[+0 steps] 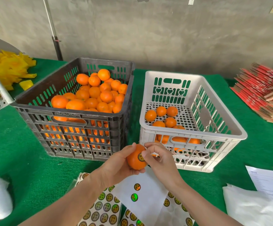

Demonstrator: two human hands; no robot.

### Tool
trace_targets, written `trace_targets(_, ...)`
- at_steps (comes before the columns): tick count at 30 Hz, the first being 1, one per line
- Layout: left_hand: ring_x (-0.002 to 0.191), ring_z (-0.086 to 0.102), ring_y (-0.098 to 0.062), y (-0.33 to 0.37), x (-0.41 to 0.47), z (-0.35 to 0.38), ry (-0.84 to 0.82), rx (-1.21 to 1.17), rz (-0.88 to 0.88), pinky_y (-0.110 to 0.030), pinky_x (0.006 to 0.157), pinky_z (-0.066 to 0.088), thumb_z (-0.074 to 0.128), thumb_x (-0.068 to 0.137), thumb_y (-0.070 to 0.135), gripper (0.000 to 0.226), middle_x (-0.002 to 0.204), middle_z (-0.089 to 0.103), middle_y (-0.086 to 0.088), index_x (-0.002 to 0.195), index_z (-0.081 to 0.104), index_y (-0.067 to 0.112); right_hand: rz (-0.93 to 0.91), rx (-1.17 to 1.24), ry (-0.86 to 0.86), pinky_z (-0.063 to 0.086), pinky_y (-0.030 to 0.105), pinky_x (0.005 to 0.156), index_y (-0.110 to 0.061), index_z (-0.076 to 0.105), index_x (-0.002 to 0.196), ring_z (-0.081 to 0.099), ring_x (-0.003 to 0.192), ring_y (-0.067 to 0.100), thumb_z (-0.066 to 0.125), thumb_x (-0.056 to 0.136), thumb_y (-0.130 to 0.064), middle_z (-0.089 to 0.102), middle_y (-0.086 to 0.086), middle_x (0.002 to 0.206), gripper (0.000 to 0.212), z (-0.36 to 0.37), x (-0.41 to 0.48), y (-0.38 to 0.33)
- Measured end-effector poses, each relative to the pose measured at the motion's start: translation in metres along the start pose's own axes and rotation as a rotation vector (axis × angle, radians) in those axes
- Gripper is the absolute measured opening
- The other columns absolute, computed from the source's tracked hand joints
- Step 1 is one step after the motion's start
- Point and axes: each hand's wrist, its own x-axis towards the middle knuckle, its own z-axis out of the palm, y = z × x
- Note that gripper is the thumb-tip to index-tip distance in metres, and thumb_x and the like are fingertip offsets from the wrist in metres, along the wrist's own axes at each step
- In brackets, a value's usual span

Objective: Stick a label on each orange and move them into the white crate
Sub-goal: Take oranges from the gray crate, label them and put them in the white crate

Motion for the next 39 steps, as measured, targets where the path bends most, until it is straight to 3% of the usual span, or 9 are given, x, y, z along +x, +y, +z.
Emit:
trace_targets(8, 0.073, 0.070, -0.021, 0.000, -0.007, 0.005, 0.016, -0.037, 0.030, -0.029, 0.058, 0.054, 0.065, 0.071, 0.041, 0.055, 0.098, 0.069, -0.013, 0.119, 0.056, 0.015, -0.409, -0.329, 0.198, 0.046, 0.022, 0.076, -0.006, 0.056, 0.075, 0.056, 0.094, 0.011, 0.065, 0.083, -0.014, 0.058, 0.000, 0.096, 0.014, 0.012, -0.010, 0.006)
trace_targets(11, 0.075, 0.069, -0.021, 0.001, -0.010, 0.005, 0.001, -0.001, 0.050, -0.030, 0.059, 0.053, 0.063, 0.075, 0.041, 0.052, 0.101, 0.069, -0.013, 0.121, 0.056, 0.017, -0.328, -0.246, 0.225, 0.051, 0.028, 0.073, -0.019, 0.054, 0.088, 0.056, 0.094, 0.004, 0.068, 0.083, -0.022, 0.057, -0.010, 0.100, 0.015, 0.015, -0.013, 0.009)
trace_targets(16, 0.077, 0.066, -0.026, 0.011, -0.024, 0.007, -0.037, 0.128, 0.114, -0.031, 0.061, 0.053, 0.067, 0.079, 0.040, 0.050, 0.113, 0.063, -0.015, 0.122, 0.055, 0.018, -0.136, -0.026, 0.067, 0.049, 0.014, 0.072, -0.037, 0.041, 0.111, 0.055, 0.095, -0.003, 0.062, 0.078, -0.053, 0.055, -0.016, 0.110, 0.041, 0.009, -0.015, 0.004)
trace_targets(20, 0.095, 0.067, -0.027, 0.028, -0.035, 0.020, -0.025, 0.295, 0.273, -0.033, 0.074, 0.055, 0.059, 0.082, 0.046, 0.047, 0.118, 0.060, -0.013, 0.123, 0.055, 0.024, -0.211, -0.013, -0.076, 0.044, 0.014, 0.089, -0.042, 0.035, 0.127, 0.047, 0.114, -0.006, 0.064, 0.077, -0.056, 0.043, -0.029, 0.124, 0.059, 0.009, -0.013, -0.011)
trace_targets(26, 0.096, 0.066, -0.014, 0.095, -0.043, 0.036, 0.044, 0.735, 0.740, -0.027, 0.076, 0.057, 0.031, 0.090, 0.061, 0.046, 0.117, 0.059, 0.002, 0.123, 0.053, 0.040, -0.493, -0.102, 0.136, 0.040, 0.004, 0.079, -0.043, 0.036, 0.115, 0.044, 0.105, -0.015, 0.078, 0.065, -0.036, 0.038, -0.042, 0.112, 0.066, -0.013, 0.035, -0.068)
trace_targets(29, 0.081, 0.060, -0.012, 0.142, -0.014, 0.015, 0.425, 0.985, 0.968, -0.016, 0.065, 0.045, 0.041, 0.100, 0.030, 0.024, 0.107, 0.062, 0.000, 0.117, 0.057, 0.024, -0.342, -0.156, 0.234, 0.043, 0.008, 0.070, -0.043, 0.038, 0.112, 0.047, 0.100, -0.008, 0.079, 0.066, -0.023, 0.041, -0.031, 0.112, 0.065, -0.047, 0.096, -0.077)
trace_targets(31, 0.082, 0.058, -0.016, 0.163, 0.009, -0.008, 0.587, 1.251, 0.825, -0.022, 0.065, 0.040, 0.047, 0.099, 0.012, 0.022, 0.109, 0.064, -0.008, 0.116, 0.061, 0.010, -0.126, -0.345, 0.260, 0.040, 0.021, 0.075, -0.027, 0.042, 0.116, 0.046, 0.101, 0.009, 0.078, 0.069, -0.013, 0.044, -0.004, 0.116, 0.061, -0.075, 0.144, -0.062)
trace_targets(35, 0.080, 0.063, -0.020, 0.169, 0.036, -0.036, 0.621, 1.437, 0.487, -0.024, 0.065, 0.046, 0.046, 0.095, 0.000, 0.023, 0.106, 0.067, -0.013, 0.107, 0.064, 0.005, 0.290, -0.892, 0.040, 0.040, 0.030, 0.064, -0.006, 0.046, 0.109, 0.053, 0.088, 0.024, 0.065, 0.080, -0.008, 0.051, 0.015, 0.105, 0.035, -0.118, 0.203, 0.002)
trace_targets(39, 0.059, 0.060, -0.007, 0.169, 0.043, -0.043, 0.620, 1.271, 0.495, -0.019, 0.049, 0.043, 0.038, 0.097, -0.002, 0.027, 0.088, 0.065, -0.004, 0.107, 0.058, 0.013, 0.469, -1.135, -0.086, 0.034, 0.026, 0.051, 0.000, 0.032, 0.135, 0.045, 0.064, 0.017, 0.051, 0.091, -0.007, 0.047, 0.006, 0.078, 0.048, -0.137, 0.220, 0.049)
